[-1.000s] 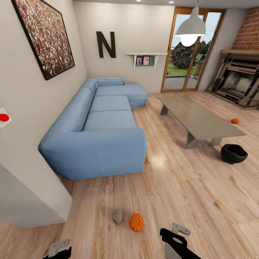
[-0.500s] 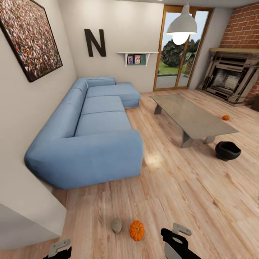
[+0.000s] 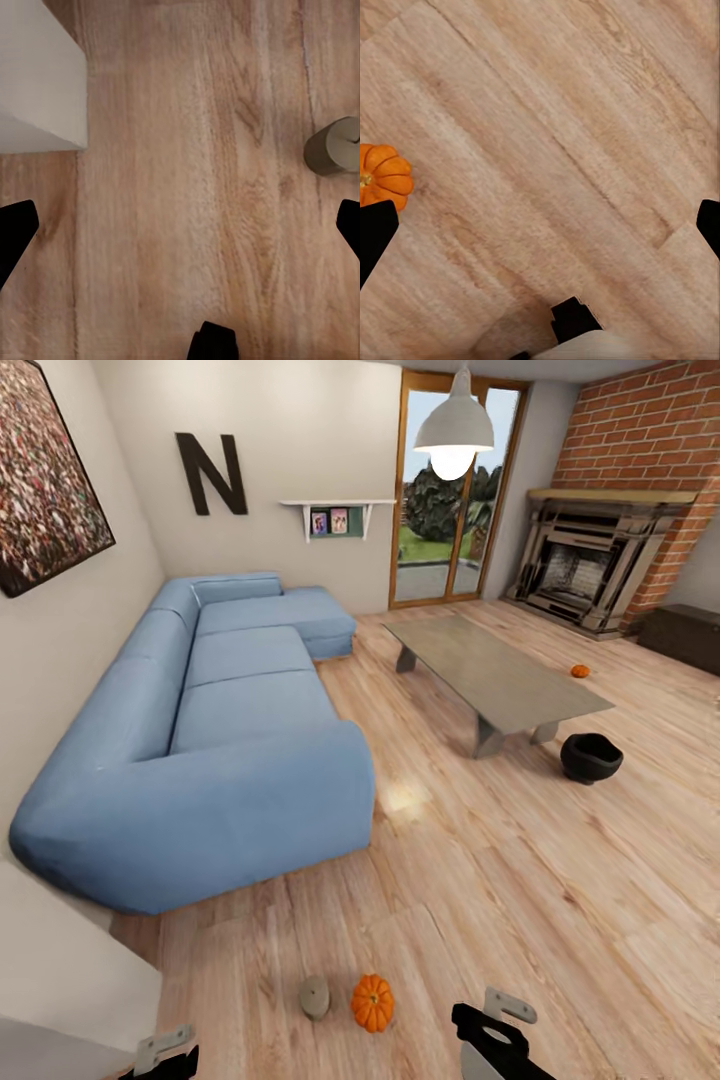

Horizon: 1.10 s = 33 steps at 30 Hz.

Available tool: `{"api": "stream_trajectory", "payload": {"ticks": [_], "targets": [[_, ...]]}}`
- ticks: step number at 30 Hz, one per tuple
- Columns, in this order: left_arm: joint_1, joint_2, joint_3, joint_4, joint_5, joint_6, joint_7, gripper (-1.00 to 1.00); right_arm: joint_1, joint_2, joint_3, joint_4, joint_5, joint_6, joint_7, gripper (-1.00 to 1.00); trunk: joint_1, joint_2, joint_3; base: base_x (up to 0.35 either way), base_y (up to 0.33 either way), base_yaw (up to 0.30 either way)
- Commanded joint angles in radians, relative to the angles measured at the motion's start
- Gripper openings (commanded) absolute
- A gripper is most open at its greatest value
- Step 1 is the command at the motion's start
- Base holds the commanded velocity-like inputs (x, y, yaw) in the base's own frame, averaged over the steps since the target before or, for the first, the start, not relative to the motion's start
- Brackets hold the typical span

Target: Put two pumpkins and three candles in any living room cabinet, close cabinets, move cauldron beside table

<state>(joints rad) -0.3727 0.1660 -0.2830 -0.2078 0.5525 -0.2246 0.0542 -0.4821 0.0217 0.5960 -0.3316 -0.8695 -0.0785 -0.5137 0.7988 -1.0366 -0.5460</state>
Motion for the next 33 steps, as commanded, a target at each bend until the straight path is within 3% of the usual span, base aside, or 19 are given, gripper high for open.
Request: {"api": "stream_trajectory", "payload": {"ticks": [1,8,33], "targets": [[0.0,0.001,-0.008,-0.001,0.004,-0.002,0.006,1.0,-0.001,0.001,0.007,0.013,-0.01,-0.007,-0.003,1.0,0.0,-0.001,-0.001,0.087,0.27,-0.256],[0.0,0.0,-0.008,-0.001,0.004,-0.002,0.006,1.0,-0.001,0.001,0.007,0.027,-0.01,-0.007,0.0,1.0,0.0,-0.001,-0.005,0.073,0.172,-0.256],[0.0,0.0,-0.009,-0.001,0.004,-0.003,0.006,1.0,-0.001,0.001,0.005,0.029,-0.011,-0.007,0.0,1.0,0.0,-0.001,-0.019,0.002,0.004,-0.256]]}}
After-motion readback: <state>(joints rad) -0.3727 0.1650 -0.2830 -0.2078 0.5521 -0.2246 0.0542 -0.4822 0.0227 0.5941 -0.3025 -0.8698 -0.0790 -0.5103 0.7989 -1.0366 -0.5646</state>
